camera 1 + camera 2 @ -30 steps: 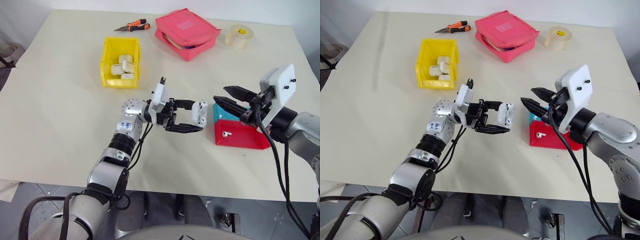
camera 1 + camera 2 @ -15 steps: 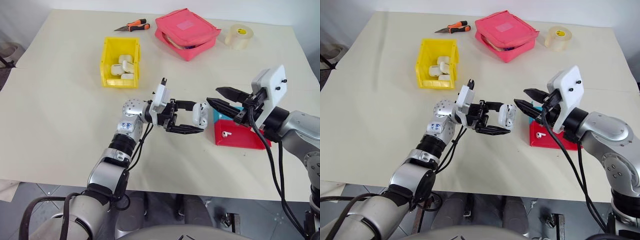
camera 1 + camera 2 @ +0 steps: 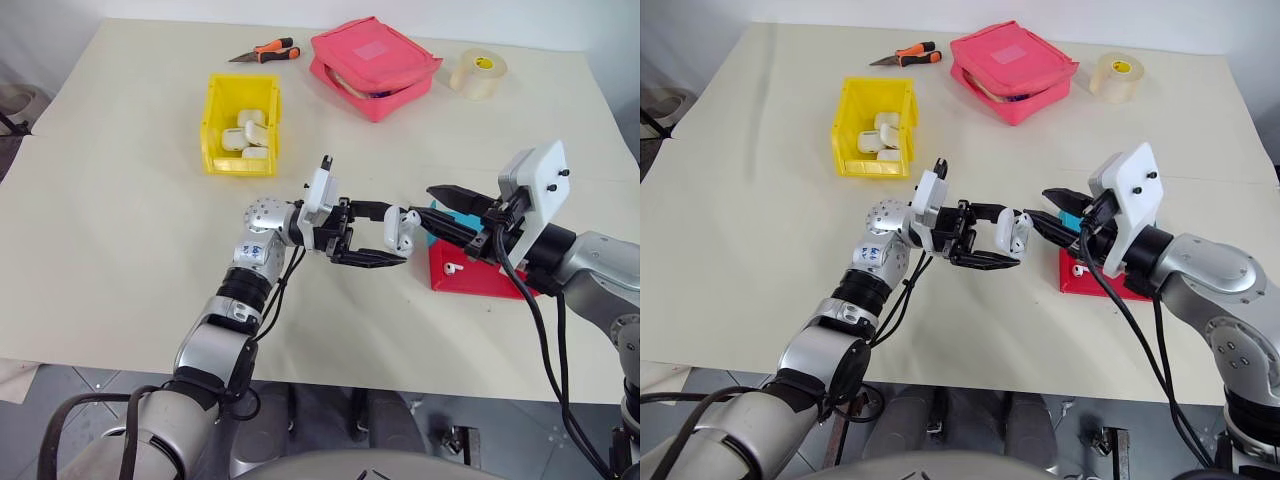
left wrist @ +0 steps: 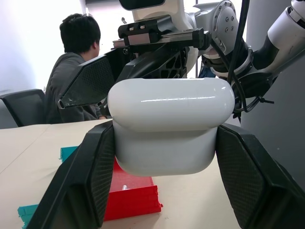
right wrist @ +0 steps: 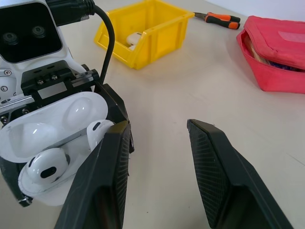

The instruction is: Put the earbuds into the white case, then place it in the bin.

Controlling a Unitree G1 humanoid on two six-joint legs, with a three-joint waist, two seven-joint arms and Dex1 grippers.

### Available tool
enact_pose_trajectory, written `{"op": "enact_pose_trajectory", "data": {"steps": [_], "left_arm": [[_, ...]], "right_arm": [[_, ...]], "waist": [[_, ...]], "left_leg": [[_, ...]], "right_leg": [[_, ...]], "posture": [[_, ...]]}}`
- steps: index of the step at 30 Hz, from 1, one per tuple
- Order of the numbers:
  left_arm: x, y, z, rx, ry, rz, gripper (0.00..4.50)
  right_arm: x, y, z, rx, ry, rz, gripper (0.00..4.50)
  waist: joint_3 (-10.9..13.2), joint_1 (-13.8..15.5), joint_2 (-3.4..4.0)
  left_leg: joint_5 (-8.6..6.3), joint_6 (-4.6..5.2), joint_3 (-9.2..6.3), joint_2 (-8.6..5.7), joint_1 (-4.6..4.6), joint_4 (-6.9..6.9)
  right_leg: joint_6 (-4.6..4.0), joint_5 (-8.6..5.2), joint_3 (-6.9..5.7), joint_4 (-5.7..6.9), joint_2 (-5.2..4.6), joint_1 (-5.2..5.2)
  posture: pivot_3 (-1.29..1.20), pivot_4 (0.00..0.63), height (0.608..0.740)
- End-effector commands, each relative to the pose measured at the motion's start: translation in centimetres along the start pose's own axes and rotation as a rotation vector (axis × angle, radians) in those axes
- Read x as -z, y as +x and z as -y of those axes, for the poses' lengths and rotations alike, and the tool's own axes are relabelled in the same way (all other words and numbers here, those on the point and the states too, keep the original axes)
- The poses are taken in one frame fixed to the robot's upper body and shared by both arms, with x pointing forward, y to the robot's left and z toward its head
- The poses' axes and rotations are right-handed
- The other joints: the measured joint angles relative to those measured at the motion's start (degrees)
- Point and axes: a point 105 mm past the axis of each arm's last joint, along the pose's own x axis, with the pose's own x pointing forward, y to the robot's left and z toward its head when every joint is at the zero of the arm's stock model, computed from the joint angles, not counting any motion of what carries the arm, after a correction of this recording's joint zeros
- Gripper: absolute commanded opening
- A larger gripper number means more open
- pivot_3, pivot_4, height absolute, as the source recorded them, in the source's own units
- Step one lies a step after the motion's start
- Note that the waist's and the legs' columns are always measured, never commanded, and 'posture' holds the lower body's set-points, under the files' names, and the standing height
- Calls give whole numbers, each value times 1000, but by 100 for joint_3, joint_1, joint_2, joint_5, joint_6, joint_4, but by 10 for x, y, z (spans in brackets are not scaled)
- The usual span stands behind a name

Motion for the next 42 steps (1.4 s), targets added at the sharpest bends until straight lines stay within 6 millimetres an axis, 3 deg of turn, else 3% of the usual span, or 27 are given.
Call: {"op": "enact_pose_trajectory", "data": {"steps": [1,11,23,32,42], "left_arm": [[-8,5,1,43,36,18,2788],[-7,8,2,54,33,26,2788],[-7,8,8,74,29,34,2788],[-4,6,11,70,24,23,2788],[15,1,2,95,56,-246,2788]], "right_arm": [[-13,-3,-11,-29,-34,42,1997],[-14,2,-18,-38,-22,55,1997],[-9,-5,2,46,-53,28,1997],[-25,-9,11,73,-105,58,1997],[-39,-5,-12,11,-127,72,1997]], "waist": [[0,-1,0],[0,0,0],[0,-1,0],[0,1,0],[0,-2,0]], "left_leg": [[0,0,0,0,0,0],[0,0,0,0,0,0],[0,0,0,0,0,0],[0,0,0,0,0,0],[0,0,0,0,0,0]], "right_leg": [[0,0,0,0,0,0],[0,0,0,0,-1,0],[0,0,0,0,0,0],[0,0,0,0,0,0],[0,0,0,0,1,-1]], "posture": [[0,150,740],[0,150,740],[0,150,740],[0,150,740],[0,150,740]]}}
